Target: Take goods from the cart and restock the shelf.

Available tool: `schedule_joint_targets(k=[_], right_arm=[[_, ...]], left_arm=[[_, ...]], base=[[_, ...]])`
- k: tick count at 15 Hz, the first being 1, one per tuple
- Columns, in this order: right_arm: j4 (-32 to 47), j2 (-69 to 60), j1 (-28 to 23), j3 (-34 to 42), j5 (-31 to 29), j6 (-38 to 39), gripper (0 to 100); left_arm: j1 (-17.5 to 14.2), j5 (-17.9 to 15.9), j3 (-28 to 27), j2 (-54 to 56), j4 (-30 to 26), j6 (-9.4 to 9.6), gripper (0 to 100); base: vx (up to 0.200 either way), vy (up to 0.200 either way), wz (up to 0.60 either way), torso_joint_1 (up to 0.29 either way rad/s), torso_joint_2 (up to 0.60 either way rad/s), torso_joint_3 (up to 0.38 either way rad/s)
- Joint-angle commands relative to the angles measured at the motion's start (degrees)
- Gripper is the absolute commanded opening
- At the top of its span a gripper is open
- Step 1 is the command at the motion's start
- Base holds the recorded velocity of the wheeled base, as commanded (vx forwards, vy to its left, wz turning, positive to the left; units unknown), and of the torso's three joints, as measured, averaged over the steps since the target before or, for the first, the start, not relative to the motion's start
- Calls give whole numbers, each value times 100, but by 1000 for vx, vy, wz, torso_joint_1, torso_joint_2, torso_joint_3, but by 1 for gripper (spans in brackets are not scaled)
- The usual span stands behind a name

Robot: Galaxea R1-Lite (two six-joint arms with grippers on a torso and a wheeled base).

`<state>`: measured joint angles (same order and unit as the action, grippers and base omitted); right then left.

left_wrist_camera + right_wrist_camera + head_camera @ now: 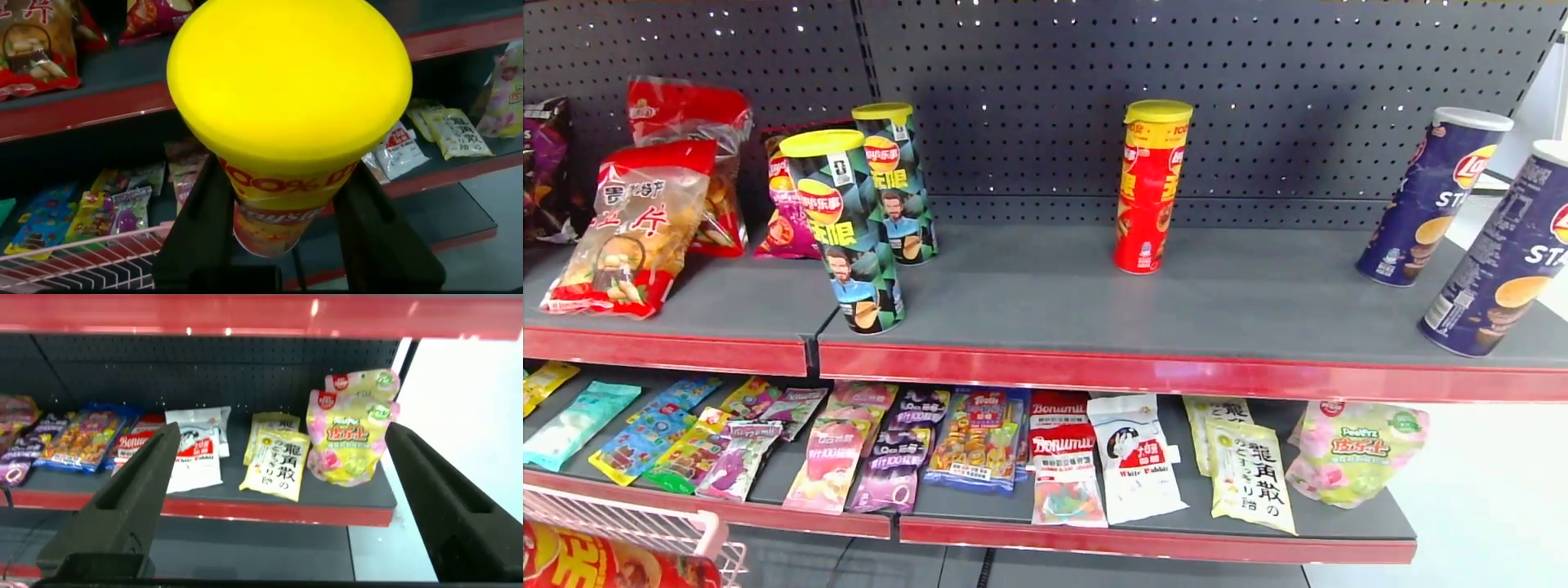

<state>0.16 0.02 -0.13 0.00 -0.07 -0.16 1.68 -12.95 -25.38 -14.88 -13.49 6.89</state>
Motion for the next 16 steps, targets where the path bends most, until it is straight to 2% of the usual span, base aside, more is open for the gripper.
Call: schedule_joint_targets(k=[1,7,8,9,10,13,16], right_arm=[[2,-2,5,0,7,-2,100],[2,6,5,0,-1,16,100],[2,-2,5,0,-1,25,100],[2,-2,5,0,-1,25,100],[2,-2,5,0,-1,25,100],[2,-2,5,0,-1,7,100],[2,-2,5,0,-1,16,100]], left_arm=[[-1,11,174,293,5,-3,0],[-1,222,367,548,5,-3,0],[-19,319,385,487,5,58,0],[-54,425,376,460,5,129,0],[-63,802,367,425,5,357,0],[-63,864,367,443,5,357,0],[-54,846,385,460,5,366,0]], base=[[0,0,0,217,-579,-334],[0,0,0,209,-501,-300],[0,0,0,129,-305,-168],[0,0,0,41,-80,-46],[0,0,0,0,0,0],[0,0,0,0,0,0],[200,0,0,-4,-6,5]])
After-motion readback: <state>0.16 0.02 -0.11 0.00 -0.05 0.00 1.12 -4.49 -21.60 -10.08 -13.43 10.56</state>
